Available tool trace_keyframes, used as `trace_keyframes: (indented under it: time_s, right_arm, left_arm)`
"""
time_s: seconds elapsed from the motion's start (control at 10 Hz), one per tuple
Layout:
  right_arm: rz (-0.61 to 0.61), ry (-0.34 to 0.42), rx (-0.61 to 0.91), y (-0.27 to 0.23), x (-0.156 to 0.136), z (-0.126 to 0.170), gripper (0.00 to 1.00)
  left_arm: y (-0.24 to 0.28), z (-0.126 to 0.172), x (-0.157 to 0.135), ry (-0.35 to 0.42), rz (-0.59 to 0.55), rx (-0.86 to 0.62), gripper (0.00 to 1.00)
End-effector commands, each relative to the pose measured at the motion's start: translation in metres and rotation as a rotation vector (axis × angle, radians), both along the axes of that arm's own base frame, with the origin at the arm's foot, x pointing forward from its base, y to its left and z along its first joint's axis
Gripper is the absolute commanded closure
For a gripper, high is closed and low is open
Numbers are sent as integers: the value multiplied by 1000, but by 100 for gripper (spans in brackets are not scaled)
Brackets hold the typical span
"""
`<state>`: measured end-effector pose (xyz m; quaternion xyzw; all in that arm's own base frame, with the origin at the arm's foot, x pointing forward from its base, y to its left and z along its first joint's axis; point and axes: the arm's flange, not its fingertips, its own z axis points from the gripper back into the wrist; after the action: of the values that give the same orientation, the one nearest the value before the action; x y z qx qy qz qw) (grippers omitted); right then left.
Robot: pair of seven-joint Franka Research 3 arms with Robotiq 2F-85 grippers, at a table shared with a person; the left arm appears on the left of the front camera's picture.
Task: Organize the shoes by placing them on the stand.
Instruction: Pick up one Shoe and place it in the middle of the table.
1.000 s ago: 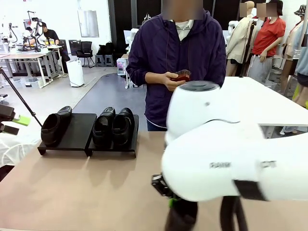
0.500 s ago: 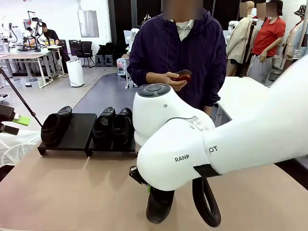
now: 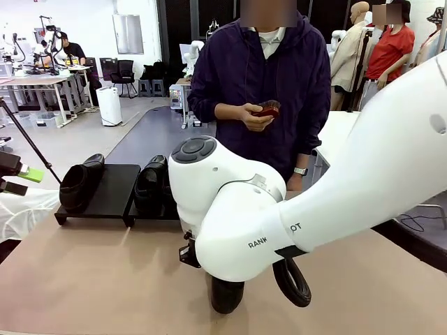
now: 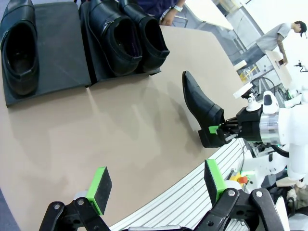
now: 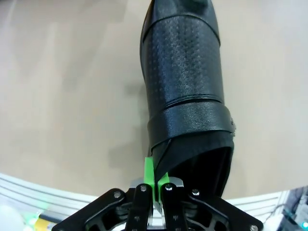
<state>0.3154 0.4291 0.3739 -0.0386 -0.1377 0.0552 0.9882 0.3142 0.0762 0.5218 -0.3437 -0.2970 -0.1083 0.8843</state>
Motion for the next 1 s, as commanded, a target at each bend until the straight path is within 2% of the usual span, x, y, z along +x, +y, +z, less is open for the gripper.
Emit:
trace_keyframes:
  time_s: [0.0,0.2,0.3,0.4,0.7,0.9]
  right_arm:
    - [-29,-46,8,18,4,-6,100]
    - [-25,-38,16,18,5,-9,100]
    - [-14,-32,13,17,5,-9,40]
    - [-13,-32,6,16,5,-9,0]
    - [0,-56,47,1,1,6,0]
    - [51,-20,133,-50,-15,65,0]
  left_arm:
    - [0,0,-3,9,0,1,0]
    - [0,0,-3,9,0,1,0]
    - [0,0,-3,9,0,1,0]
    - [0,0,-3,9,0,1,0]
    - [0,0,-3,9,0,1,0]
    - [0,0,-3,9,0,1,0]
